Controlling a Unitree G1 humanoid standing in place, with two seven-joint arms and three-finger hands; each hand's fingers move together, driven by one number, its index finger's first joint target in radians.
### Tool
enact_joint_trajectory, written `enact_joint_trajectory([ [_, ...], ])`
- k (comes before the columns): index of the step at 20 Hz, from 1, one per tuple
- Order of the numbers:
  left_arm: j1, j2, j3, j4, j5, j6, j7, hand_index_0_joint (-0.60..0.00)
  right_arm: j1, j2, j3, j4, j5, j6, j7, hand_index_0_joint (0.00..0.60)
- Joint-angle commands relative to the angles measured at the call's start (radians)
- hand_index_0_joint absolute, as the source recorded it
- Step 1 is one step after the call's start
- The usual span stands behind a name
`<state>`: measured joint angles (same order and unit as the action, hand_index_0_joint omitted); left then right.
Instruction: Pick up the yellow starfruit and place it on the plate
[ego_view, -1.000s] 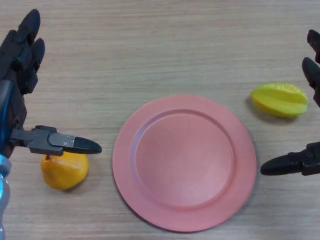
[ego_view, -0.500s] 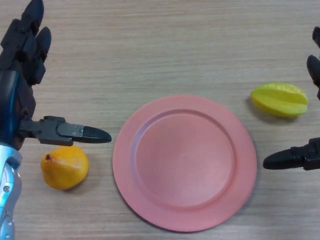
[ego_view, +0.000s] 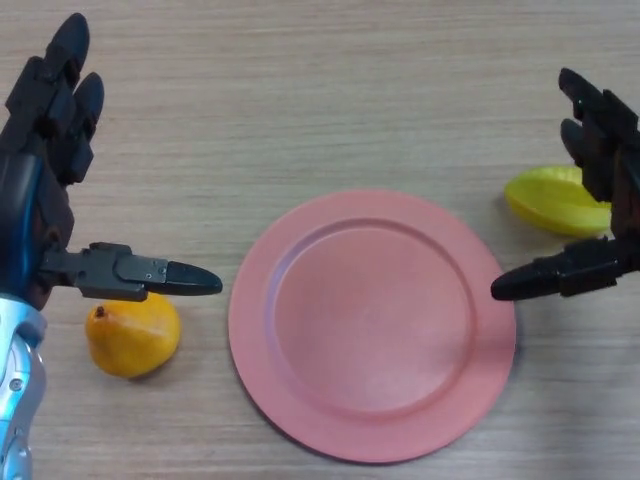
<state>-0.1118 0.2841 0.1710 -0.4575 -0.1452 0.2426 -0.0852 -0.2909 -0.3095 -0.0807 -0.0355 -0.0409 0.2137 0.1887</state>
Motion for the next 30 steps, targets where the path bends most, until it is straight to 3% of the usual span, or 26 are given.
enact_joint_trajectory([
  [1,-0.040,0.043,0.052,-0.037,-0.027,-0.103,-0.007,0.000,-0.109,-0.060,-0.049,0.059,-0.042,-0.237,-0.063,0.000],
  [4,-0.042,0.045,0.056,-0.016,-0.018,-0.135,-0.003,0.000,-0.176,-0.085,-0.035,0.235,-0.140,-0.389,-0.109,0.000],
  [5,-0.045,0.047,0.058,-0.004,-0.018,-0.153,-0.003,0.000,-0.221,-0.100,-0.022,0.354,-0.230,-0.484,-0.162,0.000],
  [12,-0.020,0.046,0.079,-0.051,-0.048,-0.133,-0.014,0.000,-0.431,-0.139,0.033,0.799,-0.499,-0.659,-0.372,0.000],
  [13,-0.020,0.046,0.080,-0.052,-0.049,-0.132,-0.013,0.000,-0.442,-0.145,0.044,0.825,-0.531,-0.661,-0.389,0.149],
  [14,-0.020,0.046,0.082,-0.053,-0.050,-0.132,-0.012,0.000,-0.452,-0.152,0.055,0.850,-0.564,-0.662,-0.406,0.250],
  [15,-0.018,0.046,0.085,-0.054,-0.051,-0.138,-0.008,0.000,-0.477,-0.169,0.082,0.912,-0.661,-0.656,-0.453,0.399],
  [17,-0.013,0.049,0.102,-0.054,-0.063,-0.151,-0.005,0.000,-0.528,-0.205,0.130,1.038,-0.884,-0.620,-0.535,0.600],
  [26,0.020,0.056,0.119,-0.074,-0.068,-0.124,-0.025,0.000,-0.500,-0.221,0.105,0.943,-1.005,-0.522,-0.499,0.600],
  [28,0.021,0.054,0.114,-0.080,-0.061,-0.114,-0.028,0.000,-0.462,-0.223,0.091,0.825,-1.007,-0.510,-0.444,0.600],
  [29,0.025,0.051,0.109,-0.087,-0.057,-0.109,-0.032,0.000,-0.424,-0.205,0.070,0.722,-0.975,-0.514,-0.367,0.600],
  [30,0.028,0.050,0.108,-0.090,-0.055,-0.107,-0.034,0.000,-0.410,-0.196,0.066,0.676,-0.968,-0.506,-0.342,0.600],
])
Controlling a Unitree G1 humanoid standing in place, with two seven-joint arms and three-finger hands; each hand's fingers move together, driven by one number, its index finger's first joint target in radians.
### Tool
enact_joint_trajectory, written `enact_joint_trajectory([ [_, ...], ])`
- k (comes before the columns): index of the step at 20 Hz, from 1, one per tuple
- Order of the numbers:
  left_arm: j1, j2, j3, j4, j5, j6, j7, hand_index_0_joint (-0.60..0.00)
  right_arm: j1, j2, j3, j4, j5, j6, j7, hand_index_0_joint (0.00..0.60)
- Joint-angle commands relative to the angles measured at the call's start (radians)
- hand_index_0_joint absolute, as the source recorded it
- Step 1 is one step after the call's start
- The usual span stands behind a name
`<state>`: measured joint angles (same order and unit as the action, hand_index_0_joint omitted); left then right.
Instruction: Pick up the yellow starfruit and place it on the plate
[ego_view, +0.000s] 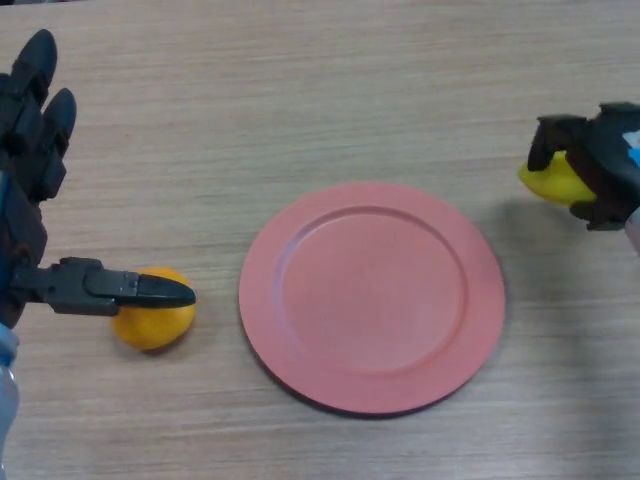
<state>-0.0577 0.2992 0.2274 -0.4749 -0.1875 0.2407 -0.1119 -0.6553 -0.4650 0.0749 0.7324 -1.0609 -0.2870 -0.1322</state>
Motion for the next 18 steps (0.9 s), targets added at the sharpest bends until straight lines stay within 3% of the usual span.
enact_joint_trajectory([
  [1,-0.022,0.030,0.049,-0.079,-0.015,-0.096,-0.012,0.000,-0.004,-0.010,-0.098,-0.194,0.090,-0.002,0.056,0.600],
  [5,-0.036,0.034,0.046,-0.107,-0.018,-0.051,-0.019,0.000,0.068,0.088,-0.068,-0.386,0.148,0.064,0.203,0.600],
  [6,-0.037,0.036,0.043,-0.110,-0.016,-0.049,-0.023,0.000,0.074,0.097,-0.056,-0.400,0.132,0.077,0.210,0.600],
  [8,-0.035,0.031,0.036,-0.109,-0.014,-0.047,-0.037,0.000,0.103,0.152,-0.037,-0.432,0.120,0.111,0.240,0.600],
  [9,-0.038,0.037,0.041,-0.115,-0.019,-0.037,-0.052,0.000,0.125,0.218,-0.031,-0.481,0.193,0.179,0.271,0.600],
  [11,-0.037,0.039,0.058,-0.121,-0.034,-0.035,-0.068,0.000,0.149,0.259,0.029,-0.526,0.238,0.267,0.278,0.600],
  [14,-0.029,0.043,0.078,-0.110,-0.025,-0.081,-0.081,0.000,0.171,0.272,0.091,-0.548,0.306,0.362,0.256,0.600],
  [16,-0.024,0.047,0.095,-0.092,-0.032,-0.083,-0.086,0.000,0.168,0.274,0.160,-0.587,0.595,0.493,0.111,0.600],
  [17,-0.024,0.051,0.101,-0.090,-0.033,-0.079,-0.085,0.000,0.166,0.275,0.177,-0.592,0.695,0.483,0.043,0.600],
  [18,-0.023,0.051,0.101,-0.090,-0.031,-0.080,-0.084,0.000,0.163,0.275,0.181,-0.591,0.719,0.470,0.023,0.600],
])
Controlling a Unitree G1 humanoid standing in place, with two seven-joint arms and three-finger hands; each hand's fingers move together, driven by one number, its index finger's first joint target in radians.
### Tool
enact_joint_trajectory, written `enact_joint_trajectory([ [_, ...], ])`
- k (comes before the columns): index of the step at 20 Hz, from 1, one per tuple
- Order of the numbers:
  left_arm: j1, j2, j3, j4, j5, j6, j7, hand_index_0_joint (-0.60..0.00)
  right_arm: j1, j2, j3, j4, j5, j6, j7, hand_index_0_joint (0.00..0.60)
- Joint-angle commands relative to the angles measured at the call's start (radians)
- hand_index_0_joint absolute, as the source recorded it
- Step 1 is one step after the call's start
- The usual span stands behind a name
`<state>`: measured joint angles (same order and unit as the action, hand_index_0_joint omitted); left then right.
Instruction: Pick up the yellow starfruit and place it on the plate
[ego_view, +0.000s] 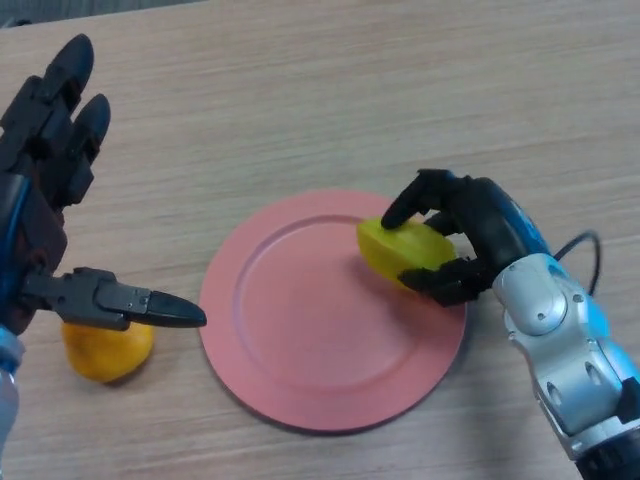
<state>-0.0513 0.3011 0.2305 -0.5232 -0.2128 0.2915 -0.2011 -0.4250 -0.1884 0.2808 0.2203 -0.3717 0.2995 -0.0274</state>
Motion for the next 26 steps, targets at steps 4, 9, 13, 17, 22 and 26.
enact_joint_trajectory([
  [4,-0.021,0.042,0.092,-0.046,0.003,-0.139,0.009,0.000,-0.054,-0.002,0.002,-0.132,0.139,-0.065,-0.096,0.100],
  [9,-0.008,0.027,0.079,-0.141,-0.027,-0.046,0.010,0.000,0.060,-0.002,-0.027,-0.448,0.224,0.128,0.021,0.000],
  [13,-0.010,0.010,0.038,-0.180,-0.025,-0.026,0.040,0.000,0.178,-0.002,-0.114,-0.718,0.311,0.203,0.051,0.000],
  [17,0.003,-0.014,-0.009,-0.191,0.007,-0.041,0.052,0.000,0.313,-0.002,-0.209,-0.913,0.459,0.181,0.077,0.000],
  [22,0.005,-0.020,-0.026,-0.187,-0.001,-0.019,0.050,0.000,0.375,-0.019,-0.284,-0.959,0.468,0.147,0.052,0.000],
  [26,0.011,-0.025,-0.034,-0.206,-0.022,0.031,0.041,0.000,0.404,-0.037,-0.303,-0.989,0.447,0.113,0.086,0.000],
])
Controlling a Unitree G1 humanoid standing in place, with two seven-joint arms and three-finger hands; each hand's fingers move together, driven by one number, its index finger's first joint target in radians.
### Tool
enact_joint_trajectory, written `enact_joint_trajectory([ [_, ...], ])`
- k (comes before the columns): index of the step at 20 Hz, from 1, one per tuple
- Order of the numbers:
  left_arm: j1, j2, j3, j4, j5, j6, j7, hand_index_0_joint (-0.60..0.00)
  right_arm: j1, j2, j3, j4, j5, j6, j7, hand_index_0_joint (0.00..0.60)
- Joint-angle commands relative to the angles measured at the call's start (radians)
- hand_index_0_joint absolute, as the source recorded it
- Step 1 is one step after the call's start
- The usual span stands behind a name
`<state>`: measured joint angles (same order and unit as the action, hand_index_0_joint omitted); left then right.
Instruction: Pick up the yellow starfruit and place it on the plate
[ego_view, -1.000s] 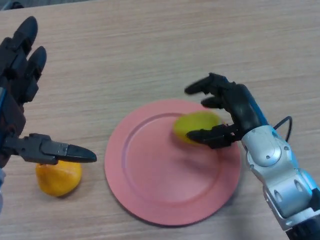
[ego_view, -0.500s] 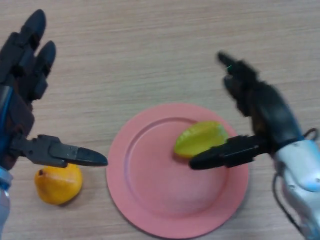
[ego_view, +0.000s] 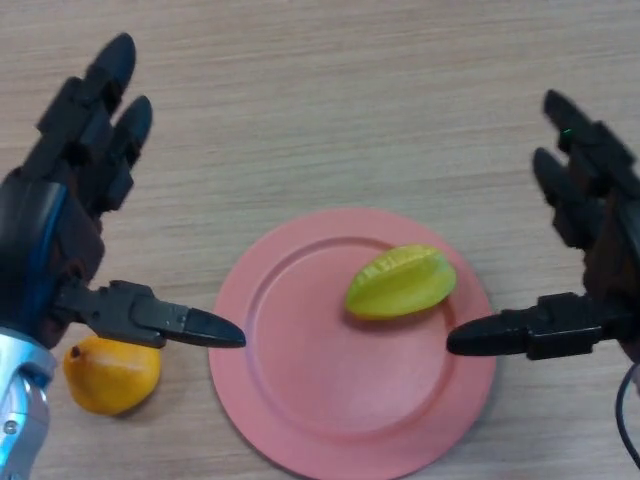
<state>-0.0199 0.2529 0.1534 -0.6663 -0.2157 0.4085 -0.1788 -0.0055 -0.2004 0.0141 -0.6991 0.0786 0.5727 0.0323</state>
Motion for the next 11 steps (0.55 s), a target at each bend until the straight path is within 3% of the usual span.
enact_joint_trajectory([
  [1,-0.022,0.027,0.046,-0.055,-0.006,-0.093,0.017,0.000,-0.007,-0.034,-0.073,-0.088,-0.001,-0.149,0.062,0.000],
  [6,-0.036,0.034,0.034,-0.049,0.074,-0.037,0.035,0.000,-0.031,-0.046,-0.138,-0.109,0.063,-0.124,0.076,0.000],
  [11,-0.058,0.044,0.054,-0.067,0.043,0.022,0.006,0.000,-0.027,-0.051,-0.149,-0.109,0.110,-0.144,0.079,0.000],
])
